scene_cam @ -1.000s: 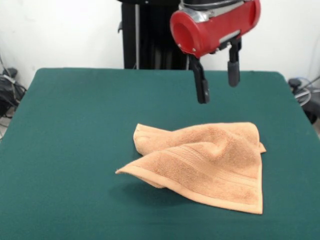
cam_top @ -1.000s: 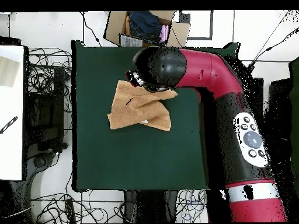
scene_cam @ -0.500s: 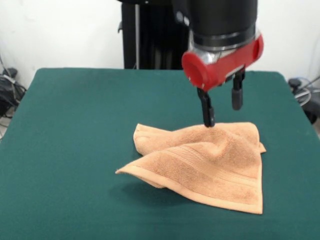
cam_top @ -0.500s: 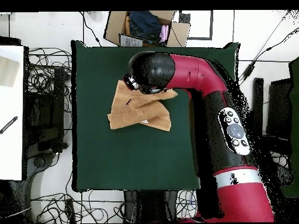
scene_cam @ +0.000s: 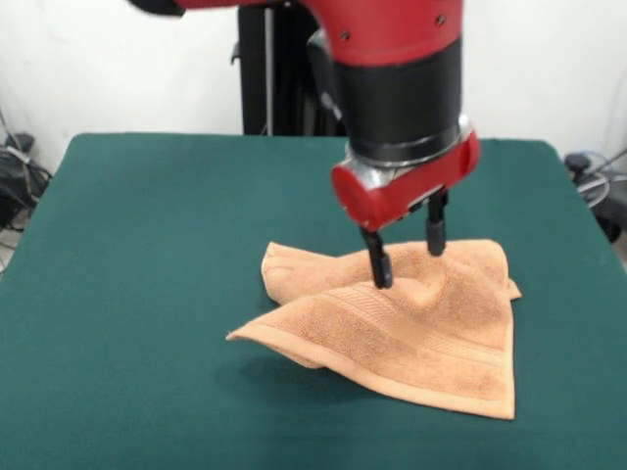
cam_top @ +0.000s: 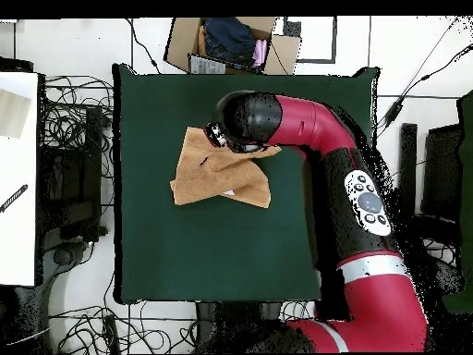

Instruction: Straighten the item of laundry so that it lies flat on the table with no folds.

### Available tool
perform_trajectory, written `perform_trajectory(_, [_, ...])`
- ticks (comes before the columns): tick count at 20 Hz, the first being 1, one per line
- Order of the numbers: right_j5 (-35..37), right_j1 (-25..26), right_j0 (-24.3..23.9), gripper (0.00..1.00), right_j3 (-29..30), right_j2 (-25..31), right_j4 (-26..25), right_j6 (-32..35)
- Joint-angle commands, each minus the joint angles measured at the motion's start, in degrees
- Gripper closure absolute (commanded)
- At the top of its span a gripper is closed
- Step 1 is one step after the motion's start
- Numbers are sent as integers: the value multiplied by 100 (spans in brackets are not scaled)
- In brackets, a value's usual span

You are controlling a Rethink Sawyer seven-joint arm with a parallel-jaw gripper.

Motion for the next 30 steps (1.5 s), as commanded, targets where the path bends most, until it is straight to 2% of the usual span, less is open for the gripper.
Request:
perform_trajectory(1, [-533, 373, -169, 0, 166, -304, -45, 1019])
perform_trajectory(6, [-580, 285, -170, 0, 213, -318, -45, 985])
perform_trajectory(17, [29, -235, -99, 0, 148, -387, 61, 965])
perform_trajectory(30, [225, -12, -285, 0, -227, -281, 36, 610])
